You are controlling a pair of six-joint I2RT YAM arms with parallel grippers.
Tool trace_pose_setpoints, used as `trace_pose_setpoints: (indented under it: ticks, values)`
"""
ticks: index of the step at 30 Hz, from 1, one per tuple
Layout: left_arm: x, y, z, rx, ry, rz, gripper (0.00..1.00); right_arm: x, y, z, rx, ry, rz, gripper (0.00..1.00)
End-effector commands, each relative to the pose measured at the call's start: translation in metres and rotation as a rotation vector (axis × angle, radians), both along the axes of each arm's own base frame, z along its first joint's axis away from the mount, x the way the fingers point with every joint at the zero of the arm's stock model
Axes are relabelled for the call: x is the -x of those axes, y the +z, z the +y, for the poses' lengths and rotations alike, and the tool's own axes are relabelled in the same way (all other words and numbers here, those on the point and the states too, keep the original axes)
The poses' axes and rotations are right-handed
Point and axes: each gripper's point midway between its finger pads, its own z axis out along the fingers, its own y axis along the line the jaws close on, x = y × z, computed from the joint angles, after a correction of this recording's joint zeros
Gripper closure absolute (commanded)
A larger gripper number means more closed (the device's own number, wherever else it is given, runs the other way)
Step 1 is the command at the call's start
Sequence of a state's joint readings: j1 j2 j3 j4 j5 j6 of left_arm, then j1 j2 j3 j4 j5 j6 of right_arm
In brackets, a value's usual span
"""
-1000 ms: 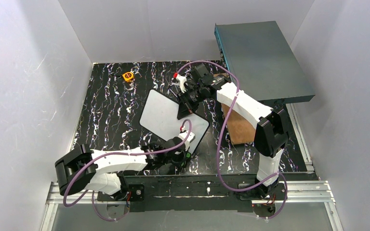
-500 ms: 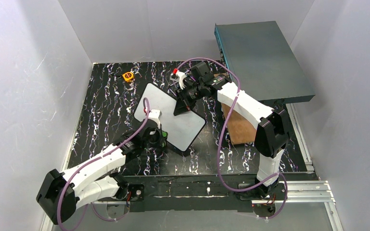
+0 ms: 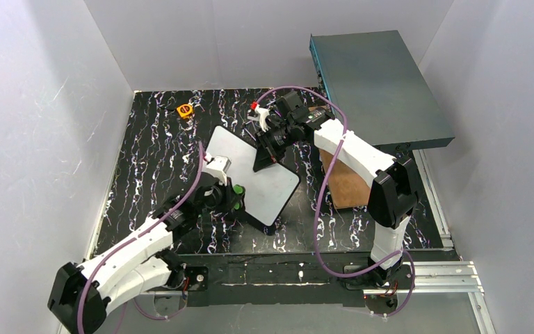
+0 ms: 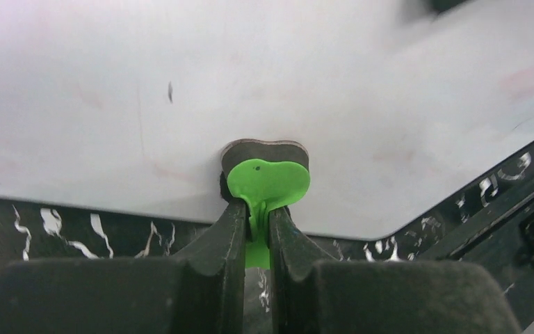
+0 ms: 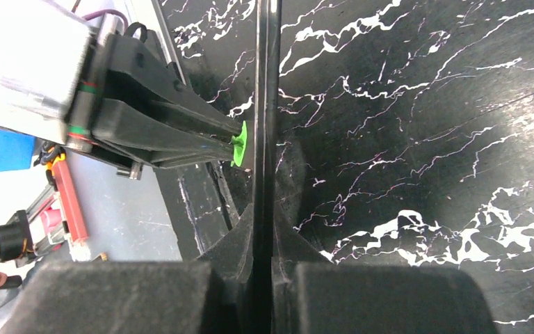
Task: Erase the whiteboard
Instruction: Erase the center of the board with the whiteboard.
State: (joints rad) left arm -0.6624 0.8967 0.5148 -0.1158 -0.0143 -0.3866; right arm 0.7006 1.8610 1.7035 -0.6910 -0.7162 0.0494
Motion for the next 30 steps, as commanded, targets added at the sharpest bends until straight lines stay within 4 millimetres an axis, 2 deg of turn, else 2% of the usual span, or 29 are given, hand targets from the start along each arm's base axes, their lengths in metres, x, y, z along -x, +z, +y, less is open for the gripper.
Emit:
trace_pose_setpoints:
  ticks: [1,7,10,12,16,19,22,30]
  values:
    - [-0.038,0.062,0.0,0.108,0.054,-0.219,1.0,0.05,0.055,0.004,-0.146,0.127,0.106,0.99]
    - [-0.084,0.079,0.047,0.08,0.26,-0.184,1.0,0.051,0.054,0.002,-0.144,0.126,0.101,0.99]
    - [-0.108,0.1,0.056,0.077,0.294,-0.217,1.0,0.051,0.054,0.002,-0.143,0.125,0.097,0.99]
    - [-0.125,0.123,0.054,0.085,0.279,-0.247,1.0,0.052,0.054,0.001,-0.143,0.125,0.096,0.99]
    - [-0.139,0.15,0.023,0.139,0.129,-0.239,1.0,0.052,0.053,0.001,-0.143,0.127,0.095,0.99]
    - [-0.127,0.148,-0.005,0.185,0.017,-0.192,1.0,0.051,0.055,0.001,-0.145,0.128,0.088,0.99]
    - [-0.102,0.127,-0.021,0.169,-0.049,-0.143,1.0,0.05,0.056,-0.001,-0.148,0.126,0.088,0.99]
    - [-0.029,0.064,-0.029,0.168,-0.114,0.049,1.0,0.049,0.056,0.0,-0.154,0.129,0.105,0.99]
